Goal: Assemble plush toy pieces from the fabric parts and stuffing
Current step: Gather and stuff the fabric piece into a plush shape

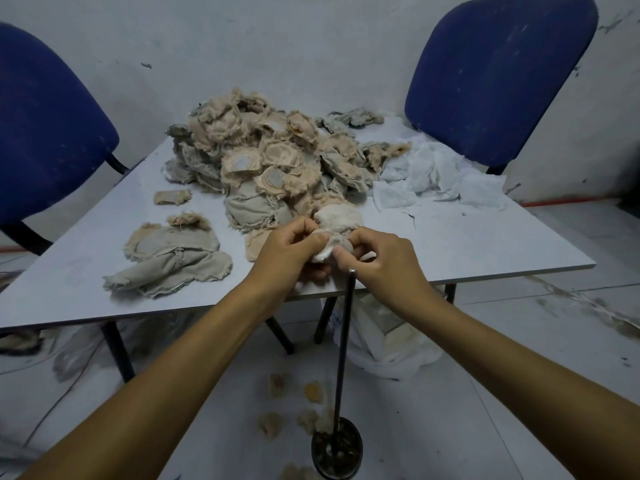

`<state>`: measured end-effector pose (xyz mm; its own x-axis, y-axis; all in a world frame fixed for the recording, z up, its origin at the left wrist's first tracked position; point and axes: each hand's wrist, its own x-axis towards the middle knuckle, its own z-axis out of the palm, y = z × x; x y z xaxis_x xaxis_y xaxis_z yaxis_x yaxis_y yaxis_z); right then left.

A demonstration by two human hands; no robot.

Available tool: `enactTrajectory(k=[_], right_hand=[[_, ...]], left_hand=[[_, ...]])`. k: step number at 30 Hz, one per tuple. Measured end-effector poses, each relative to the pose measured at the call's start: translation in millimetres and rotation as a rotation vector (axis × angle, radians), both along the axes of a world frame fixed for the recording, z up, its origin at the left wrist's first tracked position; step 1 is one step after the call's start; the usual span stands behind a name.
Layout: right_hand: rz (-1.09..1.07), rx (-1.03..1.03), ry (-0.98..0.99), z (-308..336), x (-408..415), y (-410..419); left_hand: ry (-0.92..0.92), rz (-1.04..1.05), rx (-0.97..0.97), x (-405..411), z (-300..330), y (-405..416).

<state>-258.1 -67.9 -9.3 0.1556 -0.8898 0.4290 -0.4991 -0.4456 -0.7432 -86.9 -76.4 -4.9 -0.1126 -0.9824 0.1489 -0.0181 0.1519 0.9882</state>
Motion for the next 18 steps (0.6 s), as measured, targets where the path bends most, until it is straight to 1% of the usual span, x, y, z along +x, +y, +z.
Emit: enactTrajectory(k=[2, 4, 10, 13, 15, 17, 18], right_hand=[[-0.039, -0.005, -0.006, 1.0, 3.0, -1.6], [-0.075, -0.010, -0.003, 1.1, 5.1, -2.0], [-0.130, 0.044, -0.040, 4.2, 9.0, -5.2], [-0.170, 0.091, -0.086, 6.2, 10.6, -9.7], [-0.185, 0.124, -0.092, 8.9, 11.2, -12.5], [-0.153, 0.184, -0.081, 12.1, 8.5, -15.0], [-0.103, 0.224, -0.108, 13.6, 5.6, -15.9]], left_hand=[[0.025, -0.003, -0.031, -0.6, 0.3, 2.3], [-0.006, -0.002, -0.081, -1.2, 0.5, 5.8], [-0.189, 0.075, -0.216, -7.1, -1.2, 16.9], [-0.285, 0.055, -0.251, -4.5, -2.7, 17.5], [-0.258, 0.020, -0.215, -3.2, -1.9, 15.9], [-0.147, -0.004, -0.133, -2.3, -0.3, 12.7], [-0.086, -0.012, -0.096, -1.5, 0.8, 12.0]])
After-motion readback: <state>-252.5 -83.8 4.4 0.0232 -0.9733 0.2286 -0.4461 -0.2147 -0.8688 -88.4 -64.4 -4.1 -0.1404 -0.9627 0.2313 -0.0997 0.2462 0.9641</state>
